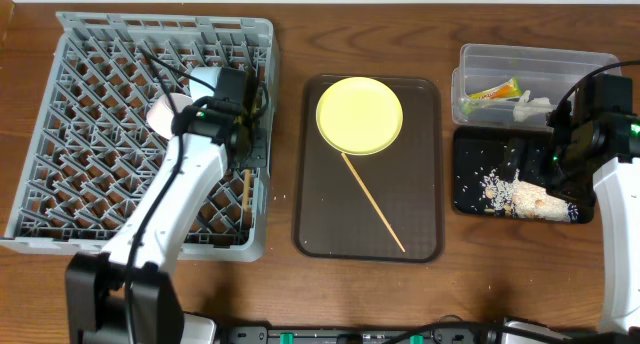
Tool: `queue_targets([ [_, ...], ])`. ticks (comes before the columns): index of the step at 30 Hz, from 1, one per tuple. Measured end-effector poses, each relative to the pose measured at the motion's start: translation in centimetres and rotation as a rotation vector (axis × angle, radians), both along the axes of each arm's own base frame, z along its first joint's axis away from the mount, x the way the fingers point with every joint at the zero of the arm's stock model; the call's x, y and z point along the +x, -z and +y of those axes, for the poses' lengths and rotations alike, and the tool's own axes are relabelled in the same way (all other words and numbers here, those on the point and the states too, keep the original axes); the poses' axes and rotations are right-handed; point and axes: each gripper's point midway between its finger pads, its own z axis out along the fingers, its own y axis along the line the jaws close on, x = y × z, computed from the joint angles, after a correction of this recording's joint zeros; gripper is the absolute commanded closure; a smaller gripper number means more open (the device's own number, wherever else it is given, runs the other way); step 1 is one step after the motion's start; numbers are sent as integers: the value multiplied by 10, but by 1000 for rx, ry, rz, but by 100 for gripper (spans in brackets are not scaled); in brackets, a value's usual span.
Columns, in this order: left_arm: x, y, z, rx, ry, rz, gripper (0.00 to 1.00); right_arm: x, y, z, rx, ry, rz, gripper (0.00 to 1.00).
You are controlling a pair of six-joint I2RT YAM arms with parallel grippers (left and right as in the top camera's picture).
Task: Sort waste into correct bins and load items into the dishwasher
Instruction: 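Reach left gripper to the second chopstick and grasp it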
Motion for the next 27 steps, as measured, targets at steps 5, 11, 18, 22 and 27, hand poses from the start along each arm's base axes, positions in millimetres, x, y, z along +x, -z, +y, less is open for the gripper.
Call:
queue_targets([
  [5, -1, 2, -2, -9, 14, 11, 47, 0, 0, 0, 0, 0, 1, 1],
  [11, 0, -26, -39, -217, 13, -62, 43, 0, 0, 0, 0, 0, 2, 1],
  [18, -18, -33, -102, -333, -67, -47, 38, 0, 0, 0, 0, 0, 2, 1],
  [22, -23, -14, -145, -313, -74, -50, 38, -1, 0, 0, 1, 0, 3, 1],
  [27, -36, 24, -192, -281, -27, -16, 38, -1, 0, 0, 1, 0, 2, 1],
])
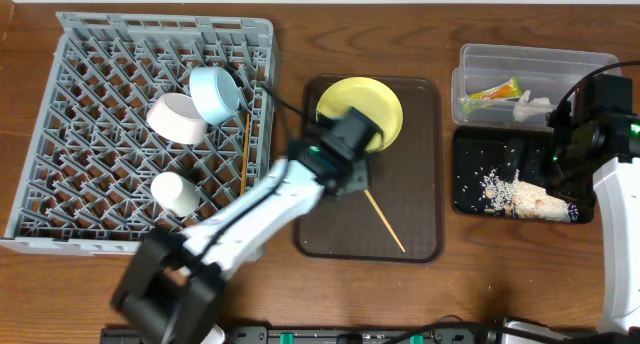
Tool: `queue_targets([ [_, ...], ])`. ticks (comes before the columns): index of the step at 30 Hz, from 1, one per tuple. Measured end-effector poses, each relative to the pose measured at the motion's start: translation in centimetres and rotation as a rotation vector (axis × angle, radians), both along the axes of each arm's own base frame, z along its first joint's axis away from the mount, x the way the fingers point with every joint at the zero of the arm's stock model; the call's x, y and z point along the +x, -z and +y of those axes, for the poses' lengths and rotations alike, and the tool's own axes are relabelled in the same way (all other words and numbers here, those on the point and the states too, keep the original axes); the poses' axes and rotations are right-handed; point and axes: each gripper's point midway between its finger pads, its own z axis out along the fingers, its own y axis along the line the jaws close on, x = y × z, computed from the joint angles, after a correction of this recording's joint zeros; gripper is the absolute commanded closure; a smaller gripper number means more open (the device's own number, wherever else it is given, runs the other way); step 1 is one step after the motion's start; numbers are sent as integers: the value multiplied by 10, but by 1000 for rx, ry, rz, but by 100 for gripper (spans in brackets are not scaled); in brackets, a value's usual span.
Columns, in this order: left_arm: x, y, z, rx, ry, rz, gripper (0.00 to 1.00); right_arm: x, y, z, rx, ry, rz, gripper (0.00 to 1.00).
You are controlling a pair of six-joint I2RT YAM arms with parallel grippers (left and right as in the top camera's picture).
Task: Sort waste into correct bins and load items into the dishwasher
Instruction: 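Reach left gripper to the second chopstick and grasp it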
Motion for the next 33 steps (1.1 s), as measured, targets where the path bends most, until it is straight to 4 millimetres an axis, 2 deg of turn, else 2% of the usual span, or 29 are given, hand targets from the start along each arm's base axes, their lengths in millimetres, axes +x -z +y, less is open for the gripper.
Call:
queue_targets([
  [4, -13, 40, -16, 53, 13, 63, 37, 0, 0, 0, 0, 0, 0, 1],
  [7, -19, 68, -20, 97, 18, 103, 37, 0, 0, 0, 0, 0, 0, 1],
  [9, -19, 76, -19, 109, 17, 111, 37, 0, 0, 0, 0, 0, 0, 1],
  [33, -11, 73, -33, 32, -53, 91, 36, 0, 0, 1, 3, -1, -1, 1],
])
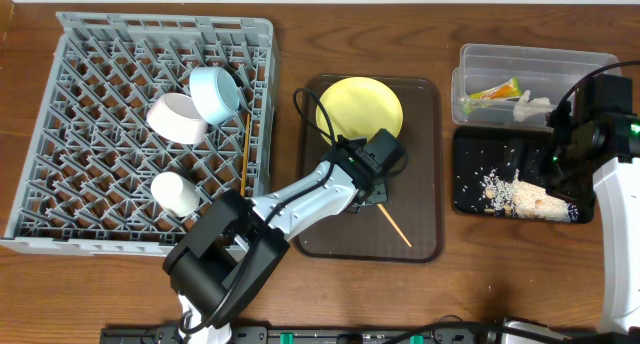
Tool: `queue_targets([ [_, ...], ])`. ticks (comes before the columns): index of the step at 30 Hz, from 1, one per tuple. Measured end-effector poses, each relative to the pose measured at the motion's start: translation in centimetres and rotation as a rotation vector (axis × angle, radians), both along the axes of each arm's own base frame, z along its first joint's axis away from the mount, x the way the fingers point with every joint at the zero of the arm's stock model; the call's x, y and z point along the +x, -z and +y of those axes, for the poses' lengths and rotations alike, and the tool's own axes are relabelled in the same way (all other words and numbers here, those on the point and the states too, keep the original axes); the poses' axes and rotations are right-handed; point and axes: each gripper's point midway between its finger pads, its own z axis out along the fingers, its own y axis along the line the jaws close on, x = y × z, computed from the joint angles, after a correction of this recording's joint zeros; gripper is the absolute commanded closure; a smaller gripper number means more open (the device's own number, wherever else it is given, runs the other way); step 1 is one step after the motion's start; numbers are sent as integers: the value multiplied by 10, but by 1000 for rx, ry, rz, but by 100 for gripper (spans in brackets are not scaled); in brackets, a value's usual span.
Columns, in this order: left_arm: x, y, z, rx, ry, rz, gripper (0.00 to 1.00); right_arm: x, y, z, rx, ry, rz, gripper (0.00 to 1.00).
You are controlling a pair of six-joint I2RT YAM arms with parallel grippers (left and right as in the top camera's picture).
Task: Sort waste into correct bins and load items into the dishwasher
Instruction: 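Reach left gripper to the second chopstick and grasp it, then carry the second chopstick into the dish rack with left gripper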
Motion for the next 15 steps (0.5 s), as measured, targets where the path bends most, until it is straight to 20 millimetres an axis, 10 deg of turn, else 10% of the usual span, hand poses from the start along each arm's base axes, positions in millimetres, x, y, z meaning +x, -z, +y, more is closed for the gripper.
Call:
queue_targets([
  [15, -3, 5, 1, 106, 15, -58, 38, 0, 0, 0, 0, 0, 0, 1],
])
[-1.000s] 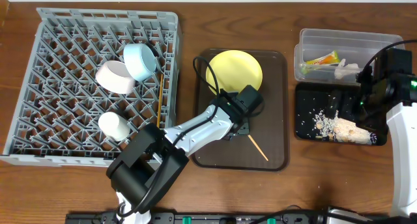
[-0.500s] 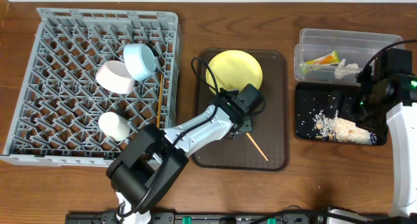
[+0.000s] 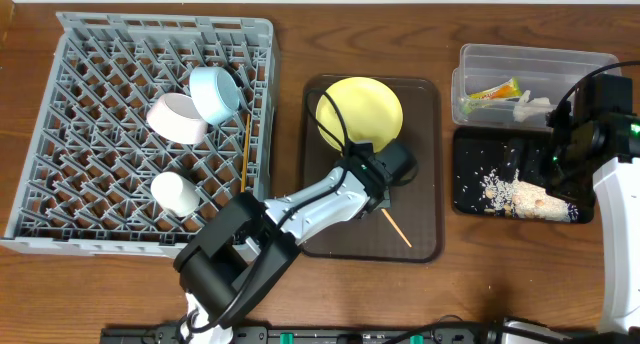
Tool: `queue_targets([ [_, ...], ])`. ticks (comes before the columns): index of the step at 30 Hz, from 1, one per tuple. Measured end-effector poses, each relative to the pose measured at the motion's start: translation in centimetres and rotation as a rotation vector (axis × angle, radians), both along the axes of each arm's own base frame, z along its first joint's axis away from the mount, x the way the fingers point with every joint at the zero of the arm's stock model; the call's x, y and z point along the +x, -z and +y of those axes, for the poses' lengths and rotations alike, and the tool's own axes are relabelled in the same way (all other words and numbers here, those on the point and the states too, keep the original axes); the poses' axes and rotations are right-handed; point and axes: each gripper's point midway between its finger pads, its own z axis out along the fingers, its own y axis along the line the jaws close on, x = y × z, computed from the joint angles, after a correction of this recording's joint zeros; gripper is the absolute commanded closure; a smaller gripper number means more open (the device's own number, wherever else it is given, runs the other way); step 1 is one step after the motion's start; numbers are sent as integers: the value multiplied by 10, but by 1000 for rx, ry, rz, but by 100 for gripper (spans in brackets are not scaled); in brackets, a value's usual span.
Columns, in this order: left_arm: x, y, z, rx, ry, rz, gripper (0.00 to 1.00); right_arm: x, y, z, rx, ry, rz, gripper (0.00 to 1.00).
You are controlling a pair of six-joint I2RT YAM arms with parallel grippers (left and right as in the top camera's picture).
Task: Sort waste into correct bins and load items into the dishwasher
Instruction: 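Carry the second chopstick into the dish rack with left gripper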
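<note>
A thin wooden chopstick lies slanted on the brown tray, its upper part hidden under my left gripper. That gripper hangs over the tray just below the yellow plate, and its fingers cannot be made out. The grey dishwasher rack holds a blue bowl, a pink bowl, a white cup and another chopstick. My right gripper hovers over the black bin.
A clear bin at the back right holds wrappers. The black bin in front of it holds rice and food scraps. The left arm stretches from the table's front edge across the tray's left side.
The left gripper has shifted slightly right over the chopstick on the tray. The chopstick's visible lower end, the plate and the right arm stand as before.
The left gripper was first over the rack's right side, hiding the bowls. Then it was over the tray by the yellow plate, with a chopstick standing in the rack. After that it sat lower over the tray's chopstick, and it has stayed there.
</note>
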Motion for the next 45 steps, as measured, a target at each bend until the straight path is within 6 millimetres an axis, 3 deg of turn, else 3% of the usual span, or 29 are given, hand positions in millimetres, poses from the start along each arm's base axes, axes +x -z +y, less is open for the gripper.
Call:
queue_targets([
  [7, -15, 3, 21, 96, 0, 71, 72, 0, 0, 0, 0, 0, 0, 1],
  [11, -13, 4, 31, 110, -26, 87, 87, 0, 0, 0, 0, 0, 0, 1],
  [17, 4, 3, 53, 124, -102, 81, 92, 0, 0, 0, 1, 0, 2, 1],
  [25, 10, -2, 70, 134, -96, 99, 92, -1, 0, 0, 1, 0, 4, 1],
  [28, 15, -25, 75, 108, -55, 61, 92, -1, 0, 0, 1, 0, 4, 1],
  [31, 25, -76, 76, 46, 20, -51, 92, -1, 0, 0, 1, 0, 4, 1],
  [32, 27, -102, 79, 20, 57, -111, 92, -1, 0, 0, 1, 0, 4, 1],
  [36, 34, -158, 107, 1, 120, -241, 92, -1, 0, 0, 1, 0, 4, 1],
  [40, 46, -179, 153, 51, 131, -291, 92, -1, 0, 0, 1, 0, 4, 1],
  [45, 61, -174, 195, 88, 164, -270, 92, -1, 0, 0, 1, 0, 4, 1],
])
